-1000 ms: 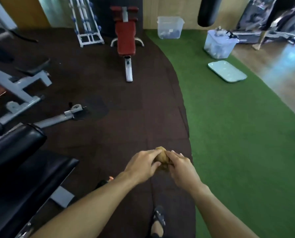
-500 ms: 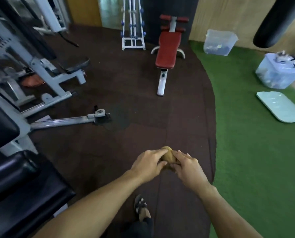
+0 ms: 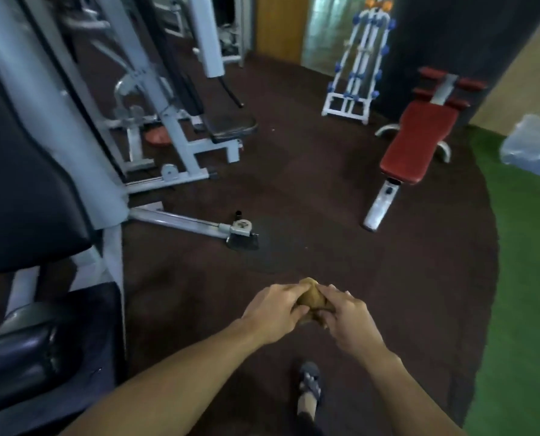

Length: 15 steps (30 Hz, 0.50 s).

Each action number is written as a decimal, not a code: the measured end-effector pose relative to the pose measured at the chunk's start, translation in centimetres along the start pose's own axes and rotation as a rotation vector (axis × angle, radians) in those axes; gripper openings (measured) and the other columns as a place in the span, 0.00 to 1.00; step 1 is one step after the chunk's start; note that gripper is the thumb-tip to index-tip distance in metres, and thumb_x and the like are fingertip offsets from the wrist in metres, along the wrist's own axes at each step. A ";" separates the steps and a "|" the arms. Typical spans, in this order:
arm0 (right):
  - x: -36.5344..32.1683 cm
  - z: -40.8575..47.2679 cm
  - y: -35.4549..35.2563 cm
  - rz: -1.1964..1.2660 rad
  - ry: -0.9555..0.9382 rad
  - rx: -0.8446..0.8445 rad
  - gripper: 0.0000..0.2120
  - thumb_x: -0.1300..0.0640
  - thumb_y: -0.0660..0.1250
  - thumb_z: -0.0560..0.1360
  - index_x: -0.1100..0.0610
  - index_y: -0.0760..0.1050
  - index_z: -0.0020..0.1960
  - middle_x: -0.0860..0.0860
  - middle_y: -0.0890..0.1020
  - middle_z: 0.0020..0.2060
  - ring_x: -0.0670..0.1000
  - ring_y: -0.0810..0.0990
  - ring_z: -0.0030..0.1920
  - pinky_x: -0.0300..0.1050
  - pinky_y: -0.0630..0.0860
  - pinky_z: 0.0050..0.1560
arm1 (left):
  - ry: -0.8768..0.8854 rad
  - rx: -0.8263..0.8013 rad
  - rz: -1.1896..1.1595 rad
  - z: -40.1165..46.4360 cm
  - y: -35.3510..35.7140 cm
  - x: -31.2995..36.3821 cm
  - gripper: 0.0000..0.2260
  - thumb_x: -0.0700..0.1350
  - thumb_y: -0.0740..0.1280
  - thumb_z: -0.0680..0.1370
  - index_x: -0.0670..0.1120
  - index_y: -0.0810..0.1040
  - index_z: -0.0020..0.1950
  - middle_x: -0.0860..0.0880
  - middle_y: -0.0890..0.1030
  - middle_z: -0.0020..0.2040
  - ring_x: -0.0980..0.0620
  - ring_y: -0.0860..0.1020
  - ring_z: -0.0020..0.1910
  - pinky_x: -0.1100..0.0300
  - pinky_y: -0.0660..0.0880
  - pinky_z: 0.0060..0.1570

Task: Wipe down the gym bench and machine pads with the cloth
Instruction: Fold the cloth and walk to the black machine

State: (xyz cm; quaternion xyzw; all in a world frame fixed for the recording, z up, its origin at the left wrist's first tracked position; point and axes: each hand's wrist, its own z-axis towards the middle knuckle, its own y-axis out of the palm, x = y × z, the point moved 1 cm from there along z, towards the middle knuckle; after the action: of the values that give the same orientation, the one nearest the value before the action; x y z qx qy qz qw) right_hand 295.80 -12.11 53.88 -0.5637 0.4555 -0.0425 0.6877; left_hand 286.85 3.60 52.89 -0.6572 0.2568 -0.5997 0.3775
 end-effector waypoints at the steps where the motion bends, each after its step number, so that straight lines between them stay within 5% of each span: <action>1: -0.2 2.2 0.2 -0.005 -0.029 -0.023 0.25 0.66 0.68 0.73 0.54 0.73 0.68 0.51 0.81 0.59 0.55 0.73 0.68 0.46 0.58 0.72 | -0.037 0.032 0.000 0.8 -0.4 -1.1 0.20 0.50 0.66 0.77 0.51 0.71 0.69 0.50 0.80 0.61 0.48 0.79 0.57 0.51 0.76 0.54; 10: -5.0 20.9 2.3 -0.071 -0.460 -0.408 0.28 0.67 0.65 0.71 0.50 0.72 0.69 0.48 0.81 0.59 0.51 0.73 0.67 0.42 0.55 0.71 | -0.476 0.330 -0.021 5.1 -5.8 -9.0 0.21 0.50 0.65 0.77 0.48 0.72 0.70 0.49 0.80 0.60 0.48 0.78 0.56 0.55 0.74 0.55; 15: -9.8 27.3 6.8 -0.051 -0.681 -0.560 0.29 0.67 0.67 0.70 0.48 0.73 0.68 0.48 0.82 0.58 0.53 0.76 0.65 0.54 0.67 0.69 | -0.695 0.519 -0.028 3.7 -7.9 -12.5 0.19 0.53 0.63 0.75 0.49 0.73 0.64 0.50 0.81 0.52 0.48 0.79 0.49 0.52 0.77 0.48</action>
State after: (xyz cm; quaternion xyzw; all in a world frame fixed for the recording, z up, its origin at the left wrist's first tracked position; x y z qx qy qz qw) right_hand 305.42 16.08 52.61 -0.7213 0.1829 0.2536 0.6180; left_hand 287.70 18.76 51.86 -0.7069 -0.0537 -0.3924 0.5860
